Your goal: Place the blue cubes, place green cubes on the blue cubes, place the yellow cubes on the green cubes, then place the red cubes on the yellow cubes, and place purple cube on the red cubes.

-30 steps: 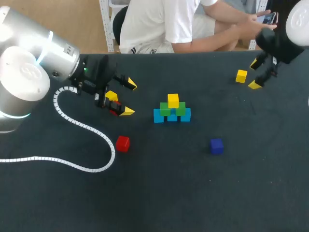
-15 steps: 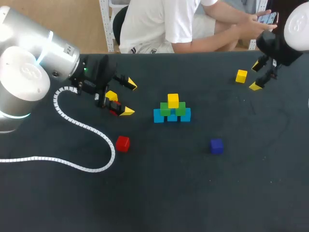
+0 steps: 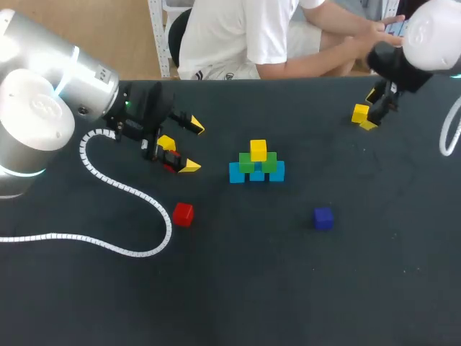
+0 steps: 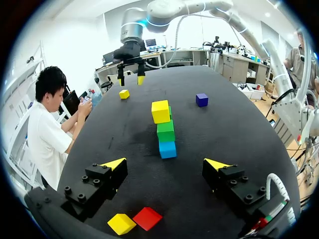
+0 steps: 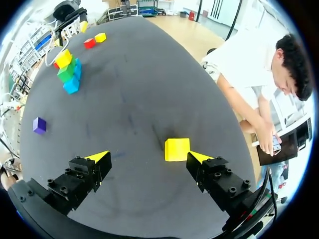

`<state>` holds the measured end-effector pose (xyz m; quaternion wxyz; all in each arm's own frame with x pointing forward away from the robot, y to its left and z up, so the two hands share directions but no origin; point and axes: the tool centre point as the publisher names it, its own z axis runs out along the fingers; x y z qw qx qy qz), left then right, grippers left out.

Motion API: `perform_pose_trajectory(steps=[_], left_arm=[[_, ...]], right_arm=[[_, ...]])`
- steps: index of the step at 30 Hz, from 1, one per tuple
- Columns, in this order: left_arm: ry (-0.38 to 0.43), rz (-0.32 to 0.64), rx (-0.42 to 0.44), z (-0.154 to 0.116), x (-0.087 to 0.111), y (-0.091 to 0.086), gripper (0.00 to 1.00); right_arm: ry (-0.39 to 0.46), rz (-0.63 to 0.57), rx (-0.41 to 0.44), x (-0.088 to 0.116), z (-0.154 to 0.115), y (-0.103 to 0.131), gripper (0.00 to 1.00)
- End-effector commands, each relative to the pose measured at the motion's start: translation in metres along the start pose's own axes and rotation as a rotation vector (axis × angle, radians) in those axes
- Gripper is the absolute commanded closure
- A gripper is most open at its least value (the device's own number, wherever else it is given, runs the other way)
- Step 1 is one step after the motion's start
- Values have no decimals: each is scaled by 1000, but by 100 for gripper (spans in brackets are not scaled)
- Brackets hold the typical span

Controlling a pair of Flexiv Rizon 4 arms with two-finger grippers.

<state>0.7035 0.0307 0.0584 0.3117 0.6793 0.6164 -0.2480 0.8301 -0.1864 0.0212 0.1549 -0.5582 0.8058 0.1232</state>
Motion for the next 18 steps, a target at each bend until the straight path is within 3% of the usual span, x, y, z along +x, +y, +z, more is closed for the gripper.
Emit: perform_pose_trajectory(steps=[1,18], left_arm=[[3,-1,4,0,0,2,0],[3,-1,4,0,0,2,0]], right_arm=[[7,4,-21,-3,6,-6,0],[24,-25,-53,11,11,-12,0]])
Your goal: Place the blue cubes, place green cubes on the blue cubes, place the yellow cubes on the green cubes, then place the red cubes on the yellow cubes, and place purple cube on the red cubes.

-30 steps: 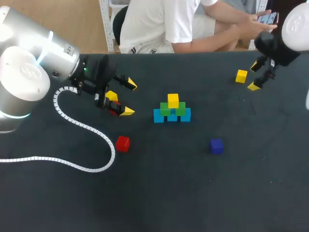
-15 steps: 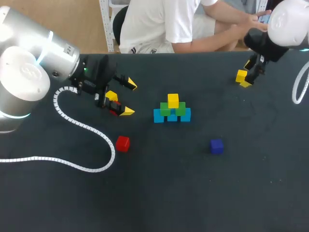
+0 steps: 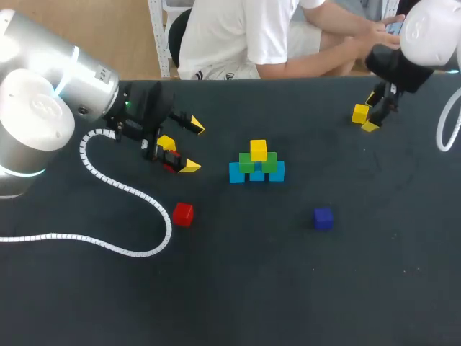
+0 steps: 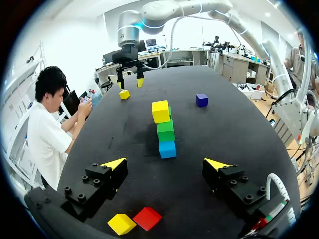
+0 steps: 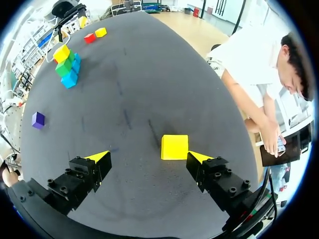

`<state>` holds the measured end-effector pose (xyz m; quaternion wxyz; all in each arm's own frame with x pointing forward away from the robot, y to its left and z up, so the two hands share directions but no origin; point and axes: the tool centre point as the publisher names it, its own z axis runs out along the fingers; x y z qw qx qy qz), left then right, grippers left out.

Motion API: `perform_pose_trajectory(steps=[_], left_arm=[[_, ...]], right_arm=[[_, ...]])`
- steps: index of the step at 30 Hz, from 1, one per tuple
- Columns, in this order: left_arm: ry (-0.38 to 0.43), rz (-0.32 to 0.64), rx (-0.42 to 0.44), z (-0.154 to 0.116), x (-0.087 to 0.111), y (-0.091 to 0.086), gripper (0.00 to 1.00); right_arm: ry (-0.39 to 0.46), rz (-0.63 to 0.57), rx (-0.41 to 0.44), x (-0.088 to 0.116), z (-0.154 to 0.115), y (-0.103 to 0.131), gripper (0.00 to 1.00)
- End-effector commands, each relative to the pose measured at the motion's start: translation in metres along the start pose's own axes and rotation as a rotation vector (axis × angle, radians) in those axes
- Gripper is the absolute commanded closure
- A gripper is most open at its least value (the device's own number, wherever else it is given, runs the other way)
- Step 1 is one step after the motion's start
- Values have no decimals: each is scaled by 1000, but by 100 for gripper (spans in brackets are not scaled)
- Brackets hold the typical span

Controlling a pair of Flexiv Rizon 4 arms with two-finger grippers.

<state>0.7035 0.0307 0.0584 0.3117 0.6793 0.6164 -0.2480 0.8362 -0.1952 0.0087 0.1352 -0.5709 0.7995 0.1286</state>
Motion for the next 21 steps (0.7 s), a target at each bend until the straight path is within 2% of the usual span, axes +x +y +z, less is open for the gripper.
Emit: perform_pose_trajectory(steps=[1,12,21], left_arm=[[3,-1,5,0,0,2,0],[3,-1,5,0,0,2,0],[3,-1,5,0,0,2,0]], right_arm=[[-3,-12,-23,-1,4,-3,0],[-11,-32,-49,-4,16,-7,0],[21,-61,-47,-8,7,3,0]])
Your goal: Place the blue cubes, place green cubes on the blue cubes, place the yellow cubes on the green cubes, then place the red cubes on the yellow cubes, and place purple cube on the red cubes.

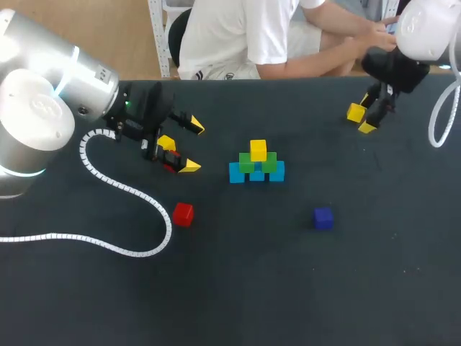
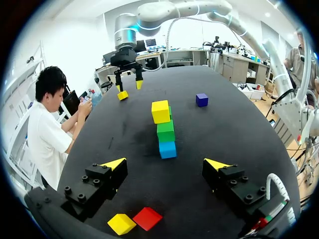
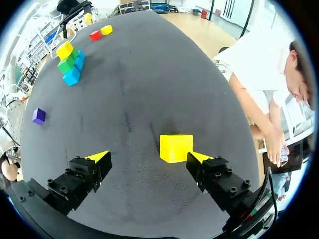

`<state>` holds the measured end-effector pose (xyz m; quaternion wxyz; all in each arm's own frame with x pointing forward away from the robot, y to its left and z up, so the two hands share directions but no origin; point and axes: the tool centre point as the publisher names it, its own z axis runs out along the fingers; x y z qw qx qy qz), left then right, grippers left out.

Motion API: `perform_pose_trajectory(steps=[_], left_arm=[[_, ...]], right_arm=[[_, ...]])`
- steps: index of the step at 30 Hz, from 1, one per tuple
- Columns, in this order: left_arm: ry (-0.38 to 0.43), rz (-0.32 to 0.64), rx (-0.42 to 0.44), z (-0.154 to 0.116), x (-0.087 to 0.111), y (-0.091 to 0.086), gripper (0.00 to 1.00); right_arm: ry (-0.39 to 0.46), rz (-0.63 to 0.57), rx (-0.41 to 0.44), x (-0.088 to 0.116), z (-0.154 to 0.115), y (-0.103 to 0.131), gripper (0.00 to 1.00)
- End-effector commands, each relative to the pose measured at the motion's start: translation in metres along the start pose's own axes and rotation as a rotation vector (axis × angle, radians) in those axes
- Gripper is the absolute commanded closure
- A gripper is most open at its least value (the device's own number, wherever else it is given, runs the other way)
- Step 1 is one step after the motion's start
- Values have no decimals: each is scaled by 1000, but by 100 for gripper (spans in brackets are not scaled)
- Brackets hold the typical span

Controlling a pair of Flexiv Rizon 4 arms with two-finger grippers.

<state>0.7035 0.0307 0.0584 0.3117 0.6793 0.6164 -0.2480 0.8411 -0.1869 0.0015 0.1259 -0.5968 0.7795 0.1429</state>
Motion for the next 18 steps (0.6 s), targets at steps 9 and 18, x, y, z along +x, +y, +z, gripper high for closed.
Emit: perform_pose_trajectory(steps=[9,18], left_arm=[[3,-1,4,0,0,2,0],[3,-1,4,0,0,2,0]], right_arm=[[-36,13,79,-2,-43,15,0],[-39,-90,33,-16,-26,1,0]])
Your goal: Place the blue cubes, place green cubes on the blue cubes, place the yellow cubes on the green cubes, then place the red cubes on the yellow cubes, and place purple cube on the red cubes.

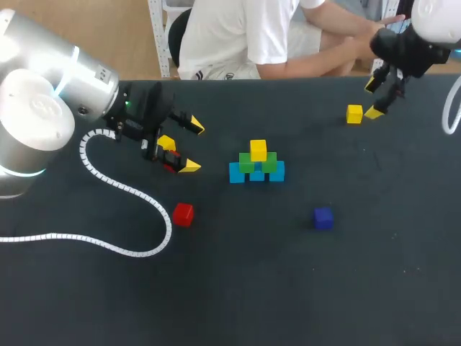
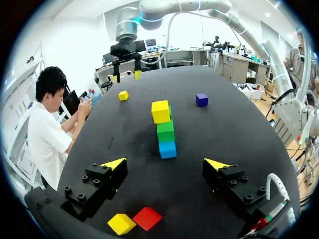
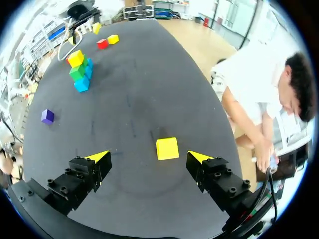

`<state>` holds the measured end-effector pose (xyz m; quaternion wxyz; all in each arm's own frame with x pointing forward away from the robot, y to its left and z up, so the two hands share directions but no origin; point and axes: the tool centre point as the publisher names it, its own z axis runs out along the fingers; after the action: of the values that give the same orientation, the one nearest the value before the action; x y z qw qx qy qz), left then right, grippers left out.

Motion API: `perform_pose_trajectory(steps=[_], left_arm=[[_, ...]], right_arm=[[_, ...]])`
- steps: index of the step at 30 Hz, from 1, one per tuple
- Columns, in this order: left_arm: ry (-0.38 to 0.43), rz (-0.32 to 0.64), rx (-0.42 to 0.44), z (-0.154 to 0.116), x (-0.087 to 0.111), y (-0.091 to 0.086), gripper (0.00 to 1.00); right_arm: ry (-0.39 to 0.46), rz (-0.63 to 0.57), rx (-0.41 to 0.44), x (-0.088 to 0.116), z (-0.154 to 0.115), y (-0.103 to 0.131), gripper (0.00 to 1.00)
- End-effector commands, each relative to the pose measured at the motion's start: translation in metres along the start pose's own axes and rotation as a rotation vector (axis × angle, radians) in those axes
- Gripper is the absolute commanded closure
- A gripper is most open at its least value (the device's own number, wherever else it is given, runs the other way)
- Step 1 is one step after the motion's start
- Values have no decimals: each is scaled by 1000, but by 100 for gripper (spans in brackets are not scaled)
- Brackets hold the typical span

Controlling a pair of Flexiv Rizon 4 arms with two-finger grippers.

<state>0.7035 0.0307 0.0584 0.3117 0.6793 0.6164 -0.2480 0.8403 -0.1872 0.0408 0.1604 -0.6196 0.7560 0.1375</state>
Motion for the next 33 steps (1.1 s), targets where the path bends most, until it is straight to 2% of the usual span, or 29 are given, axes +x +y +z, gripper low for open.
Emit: perform_pose_trajectory(steps=[1,6,10,15,26,33], left_arm=[[3,-1,4,0,0,2,0],[3,-1,4,0,0,2,0],[3,-1,4,0,0,2,0],[3,-1,4,0,0,2,0],[3,-1,4,0,0,2,0],[3,-1,4,0,0,2,0]], right_arm=[[1,-32,-13,-2,12,-2,0],[16,-53,-12,1,20,-6,0],[-7,-73,23,4,17,-12,0],[5,-97,34,5,16,-15,0],[24,-181,9,2,22,-21,0],[64,-211,-5,2,29,-18,0]])
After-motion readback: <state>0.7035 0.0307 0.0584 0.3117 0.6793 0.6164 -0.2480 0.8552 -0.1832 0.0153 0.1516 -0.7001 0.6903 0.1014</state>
